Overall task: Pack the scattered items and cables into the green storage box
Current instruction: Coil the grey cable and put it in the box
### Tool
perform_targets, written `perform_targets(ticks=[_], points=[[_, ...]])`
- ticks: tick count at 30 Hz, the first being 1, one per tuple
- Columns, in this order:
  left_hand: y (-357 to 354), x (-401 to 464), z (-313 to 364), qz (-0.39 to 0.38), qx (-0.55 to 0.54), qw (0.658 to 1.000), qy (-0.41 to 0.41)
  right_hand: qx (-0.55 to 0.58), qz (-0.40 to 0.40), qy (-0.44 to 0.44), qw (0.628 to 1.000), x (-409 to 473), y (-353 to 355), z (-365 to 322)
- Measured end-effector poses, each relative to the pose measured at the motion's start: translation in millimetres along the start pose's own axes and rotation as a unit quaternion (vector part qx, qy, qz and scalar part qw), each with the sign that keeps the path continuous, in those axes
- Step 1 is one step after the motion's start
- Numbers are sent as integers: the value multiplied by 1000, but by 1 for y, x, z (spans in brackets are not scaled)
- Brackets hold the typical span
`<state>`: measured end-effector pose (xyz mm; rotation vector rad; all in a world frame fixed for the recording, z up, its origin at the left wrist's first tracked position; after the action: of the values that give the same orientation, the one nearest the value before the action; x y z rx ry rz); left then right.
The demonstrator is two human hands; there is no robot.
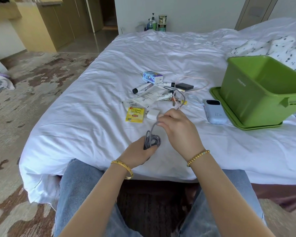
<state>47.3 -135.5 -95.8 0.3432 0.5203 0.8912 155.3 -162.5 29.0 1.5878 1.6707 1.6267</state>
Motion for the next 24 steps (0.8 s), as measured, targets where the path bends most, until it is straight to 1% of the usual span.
perform_targets(ticks=[3,4,6,8,10,11,14,16,18,19,24], points=[[-5,-2,10,-33,19,998,-41,26,12,-15,999,3,-2,0],[-7,-4,11,-45,6,998,-48,32,18,-24,999,4,-2,3],[-11,-7,12,-73,-76,993,-58,33,37,-45,998,4,1,12],[-12,-12,14,-84,-162,981,-71,39,65,-74,994,2,5,24],[-11,-15,17,-85,-236,963,-93,88,74,-102,988,-3,3,38],[-9,-16,18,-79,-268,955,-103,137,64,-120,981,-5,-2,47],[4,-16,21,-29,-334,933,-130,289,12,-185,939,-13,-25,70],[15,-17,18,33,-385,913,-133,330,-27,-205,921,-18,-38,74],[21,-17,15,88,-417,895,-129,344,-63,-207,914,-21,-51,70],[23,-17,14,110,-419,892,-127,342,-81,-203,914,-23,-56,67],[24,-15,4,190,-441,872,-93,278,-149,-146,938,-25,-69,43]])
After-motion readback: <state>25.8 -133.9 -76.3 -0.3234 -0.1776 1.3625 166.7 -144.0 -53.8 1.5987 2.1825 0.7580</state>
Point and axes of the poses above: each hand's wrist, its own x-axis towards the middle knuckle, its own y-axis out of the back of the hand, z = x × y, the point moved 8 cm from there along x, towards the middle knuckle, and after that the axes turned 14 degrees about -z, right-handed, at the moved point
